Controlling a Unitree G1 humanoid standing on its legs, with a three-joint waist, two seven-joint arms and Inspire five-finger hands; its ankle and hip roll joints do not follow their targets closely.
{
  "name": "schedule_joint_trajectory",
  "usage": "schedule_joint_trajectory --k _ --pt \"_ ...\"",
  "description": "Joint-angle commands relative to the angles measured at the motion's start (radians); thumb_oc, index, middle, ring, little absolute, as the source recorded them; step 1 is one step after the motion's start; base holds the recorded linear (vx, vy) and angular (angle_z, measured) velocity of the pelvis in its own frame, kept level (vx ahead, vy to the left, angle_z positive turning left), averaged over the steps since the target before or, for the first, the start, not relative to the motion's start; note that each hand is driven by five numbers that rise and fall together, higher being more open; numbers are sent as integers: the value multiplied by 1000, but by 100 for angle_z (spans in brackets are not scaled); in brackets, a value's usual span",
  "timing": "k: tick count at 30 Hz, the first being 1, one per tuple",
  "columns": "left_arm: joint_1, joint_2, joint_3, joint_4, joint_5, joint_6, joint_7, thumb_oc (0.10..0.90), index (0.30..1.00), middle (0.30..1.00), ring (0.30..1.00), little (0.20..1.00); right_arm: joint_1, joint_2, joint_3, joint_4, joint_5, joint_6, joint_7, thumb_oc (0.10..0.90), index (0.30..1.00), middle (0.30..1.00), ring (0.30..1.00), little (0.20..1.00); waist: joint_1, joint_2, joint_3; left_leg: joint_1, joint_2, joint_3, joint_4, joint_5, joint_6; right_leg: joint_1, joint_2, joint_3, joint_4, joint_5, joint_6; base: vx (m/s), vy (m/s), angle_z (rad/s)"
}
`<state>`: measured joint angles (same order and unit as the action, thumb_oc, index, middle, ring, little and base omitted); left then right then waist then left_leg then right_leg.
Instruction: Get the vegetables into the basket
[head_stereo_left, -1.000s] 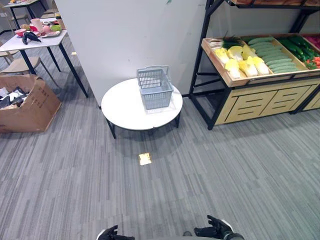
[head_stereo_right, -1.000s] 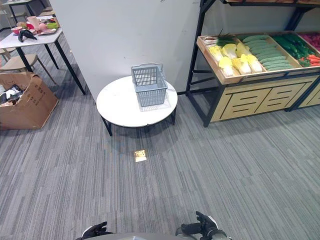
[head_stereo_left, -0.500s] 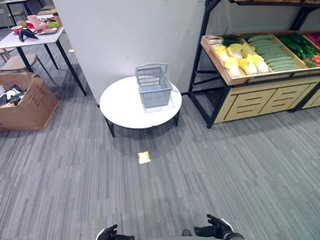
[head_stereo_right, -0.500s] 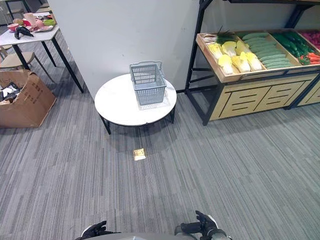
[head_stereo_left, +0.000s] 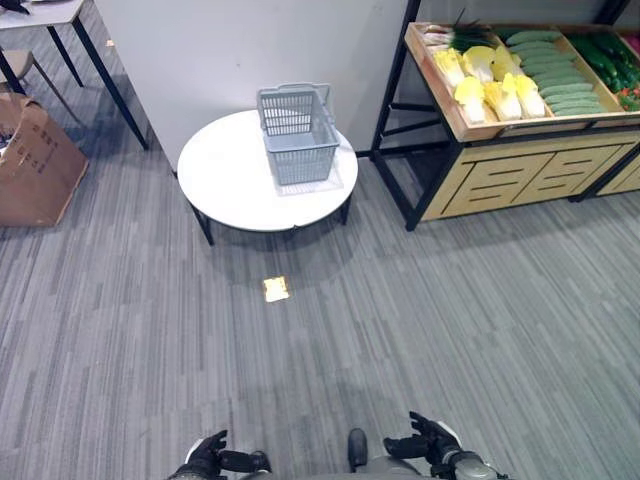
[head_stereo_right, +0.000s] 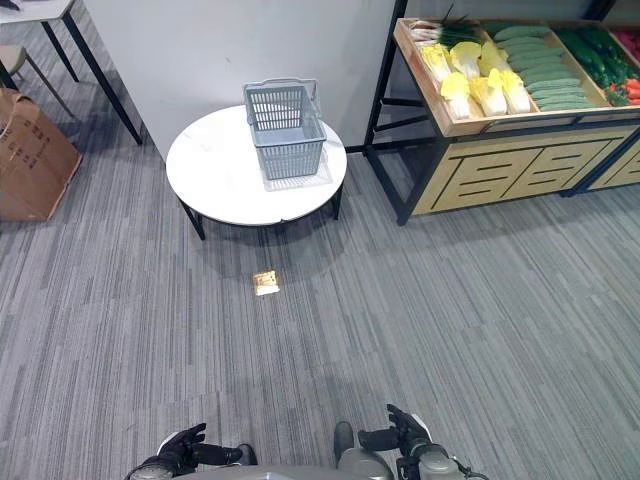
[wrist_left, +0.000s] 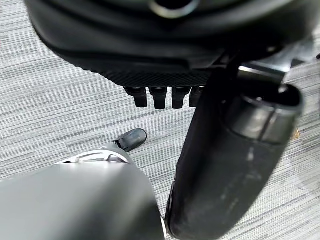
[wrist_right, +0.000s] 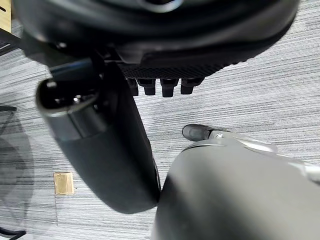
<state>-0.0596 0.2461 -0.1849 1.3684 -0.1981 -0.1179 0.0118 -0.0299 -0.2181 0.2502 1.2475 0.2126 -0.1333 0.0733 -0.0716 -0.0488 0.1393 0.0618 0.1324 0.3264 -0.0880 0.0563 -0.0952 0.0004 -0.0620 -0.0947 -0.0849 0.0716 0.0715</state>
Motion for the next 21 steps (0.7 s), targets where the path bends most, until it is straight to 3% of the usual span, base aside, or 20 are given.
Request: schedule_joint_trajectory --k 1,3,4,5,7,9,11,13,14,17,19,21 --pt "-6 3 -6 36 -12 -7 10 900 1000 1000 1000 1000 26 -55 57 47 -17 10 -13 900 1000 1000 1000 1000 -13 21 16 17 29 -59 36 56 -31 -55 3 7 149 -47 34 39 -79 8" --pt "-9 -1 -9 32 -14 -8 10 900 1000 1000 1000 1000 27 -60 59 44 -15 9 -12 900 1000 1000 1000 1000 -13 23 25 -6 37 -68 90 60 -37 -55 9 6 154 -57 23 26 -109 12" --pt "-10 -2 -10 29 -16 -9 10 900 1000 1000 1000 1000 25 -63 60 44 -17 8 -12 900 1000 1000 1000 1000 -13 21 32 -26 40 -75 145 61 -41 -51 11 7 156 -59 15 31 -212 15" --pt "-15 -4 -9 18 -31 -10 6 900 1000 1000 1000 1000 30 -72 58 39 -15 6 -12 900 1000 1000 1000 1000 -5 13 54 -84 44 -96 274 91 -51 -32 11 9 156 -68 -5 19 -167 15" --pt "-16 -6 -5 12 -45 -12 7 900 1000 1000 1000 1000 33 -78 54 37 -13 4 -12 900 1000 1000 1000 1000 -2 8 65 -126 48 -115 353 106 -54 -24 10 7 162 -73 -15 10 -127 16" --pt "-21 -11 -1 3 -72 -14 9 900 1000 1000 1000 1000 29 -88 56 39 -21 5 -17 900 1000 1000 1000 1000 8 3 80 -170 30 -153 419 118 -52 -15 7 10 181 -86 -20 47 -75 3" --pt "-20 -15 -5 -2 -82 -18 11 900 1000 1000 1000 1000 27 -96 51 44 -19 6 -24 900 1000 1000 1000 1000 9 5 82 -217 34 -156 389 120 -44 -4 -1 8 182 -93 -13 141 38 -3" --pt "-8 -21 -13 -11 -77 -23 16 900 1000 1000 1000 1000 34 -105 44 45 -28 10 -29 900 1000 1000 1000 1000 18 16 63 -247 64 -126 233 111 -35 31 -9 18 160 -105 9 236 135 1" --pt "-7 -21 -13 -11 -77 -23 16 900 1000 1000 1000 1000 35 -105 44 45 -28 10 -29 900 1000 1000 1000 1000 19 14 64 -240 61 -123 227 112 -35 34 -12 20 160 -107 10 221 155 5" --pt "6 -32 -29 -19 -64 -29 20 900 1000 1000 1000 1000 44 -116 39 49 -51 9 -32 900 1000 1000 1000 1000 35 40 48 -265 98 -138 54 214 -62 89 -18 41 153 -137 29 246 167 -3" --pt "14 -37 -33 -27 -59 -30 15 900 1000 1000 1000 1000 50 -118 33 56 -59 9 -29 900 1000 1000 1000 1000 41 49 33 -267 115 -121 10 240 -74 124 -23 60 151 -149 38 391 258 -32" --pt "20 -37 -35 -27 -51 -28 8 900 1000 1000 1000 1000 54 -116 30 63 -69 12 -22 900 1000 1000 1000 1000 41 48 13 -240 108 -93 14 214 -63 152 -34 73 147 -163 47 384 297 -48"
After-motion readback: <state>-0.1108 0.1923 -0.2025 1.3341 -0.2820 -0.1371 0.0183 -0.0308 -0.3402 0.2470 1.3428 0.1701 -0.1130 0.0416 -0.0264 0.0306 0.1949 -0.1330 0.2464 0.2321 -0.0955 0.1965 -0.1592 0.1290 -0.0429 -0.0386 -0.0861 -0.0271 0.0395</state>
